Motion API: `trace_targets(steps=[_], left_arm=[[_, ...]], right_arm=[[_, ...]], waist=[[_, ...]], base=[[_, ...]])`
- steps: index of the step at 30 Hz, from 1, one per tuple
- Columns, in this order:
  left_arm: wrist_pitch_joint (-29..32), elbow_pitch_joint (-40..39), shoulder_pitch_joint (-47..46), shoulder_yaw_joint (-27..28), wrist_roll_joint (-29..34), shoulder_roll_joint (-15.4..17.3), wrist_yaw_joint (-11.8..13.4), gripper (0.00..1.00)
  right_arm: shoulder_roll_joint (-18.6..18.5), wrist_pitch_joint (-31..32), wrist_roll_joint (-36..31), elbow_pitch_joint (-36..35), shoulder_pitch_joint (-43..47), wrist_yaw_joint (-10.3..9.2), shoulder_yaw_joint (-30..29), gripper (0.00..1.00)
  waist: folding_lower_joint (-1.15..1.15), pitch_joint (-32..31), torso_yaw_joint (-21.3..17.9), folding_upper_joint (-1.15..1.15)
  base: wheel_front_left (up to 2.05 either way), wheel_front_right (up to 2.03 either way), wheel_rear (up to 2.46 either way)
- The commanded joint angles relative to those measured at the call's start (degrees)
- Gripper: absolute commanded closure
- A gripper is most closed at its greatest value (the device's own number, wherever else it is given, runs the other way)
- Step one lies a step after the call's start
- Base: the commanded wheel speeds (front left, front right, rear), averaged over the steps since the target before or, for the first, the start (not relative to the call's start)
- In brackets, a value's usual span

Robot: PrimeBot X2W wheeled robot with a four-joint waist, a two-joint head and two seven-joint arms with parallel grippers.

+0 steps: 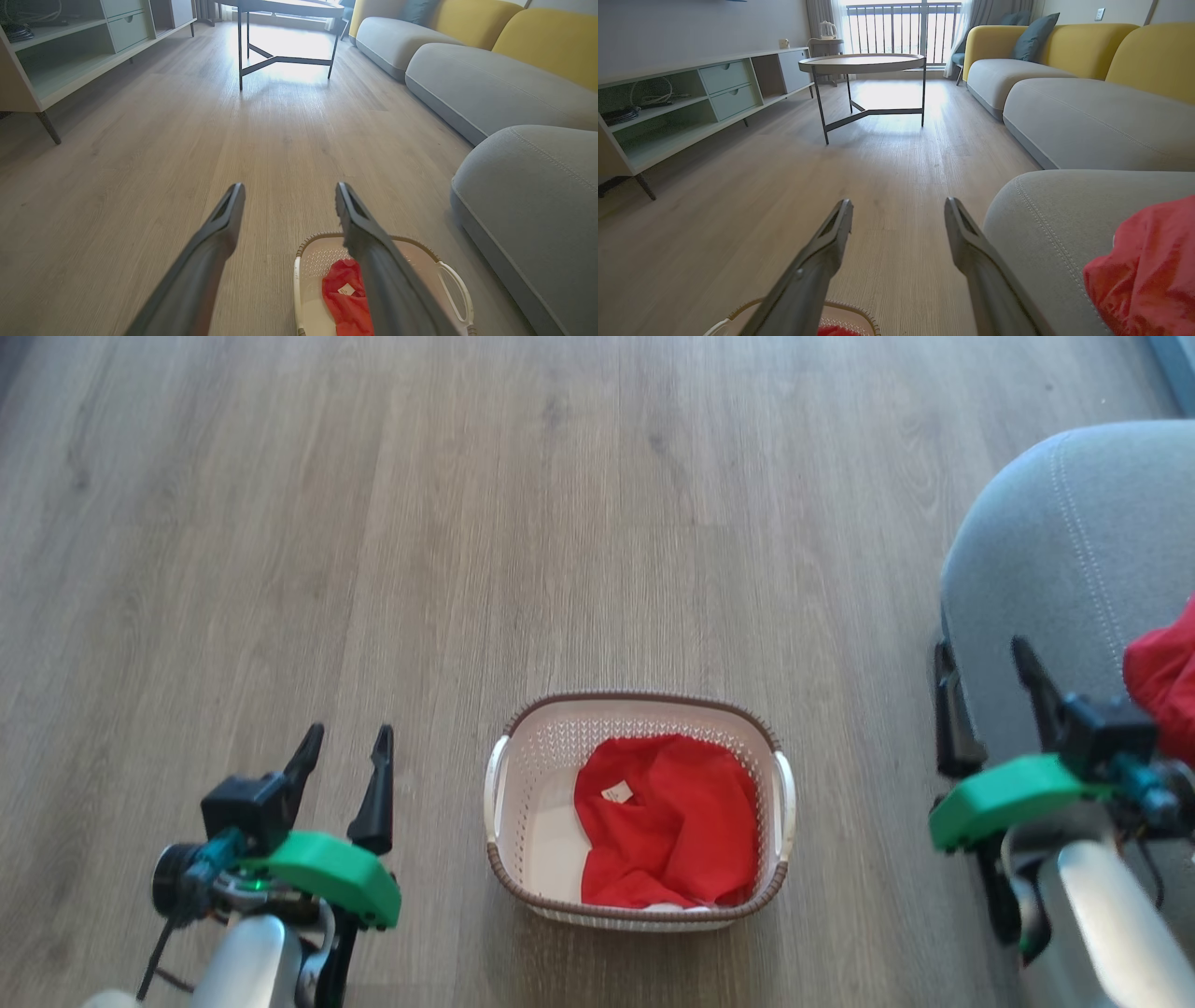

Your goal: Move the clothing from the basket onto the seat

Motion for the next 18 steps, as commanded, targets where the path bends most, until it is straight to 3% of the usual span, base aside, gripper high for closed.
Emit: trace_targets(steps=[1,18], left_arm=[[-0.46,-2.84,-0.51,3.09,1.17,-0.11,-0.25,0.00],[-0.46,-11.33,5.08,9.90,7.36,-2.96,-1.48,0.00]], right_arm=[[0.52,-0.69,0.11,-2.62,1.14,0.40,1.28,0.00],[2.35,-0.69,0.36,-4.72,6.34,0.40,1.09,0.00]], waist=[[0.00,-0.69,-0.04,0.00],[0.00,-2.83,-1.64,0.00]], base=[[0.00,0.00,0.00],[0.00,0.00,0.00]])
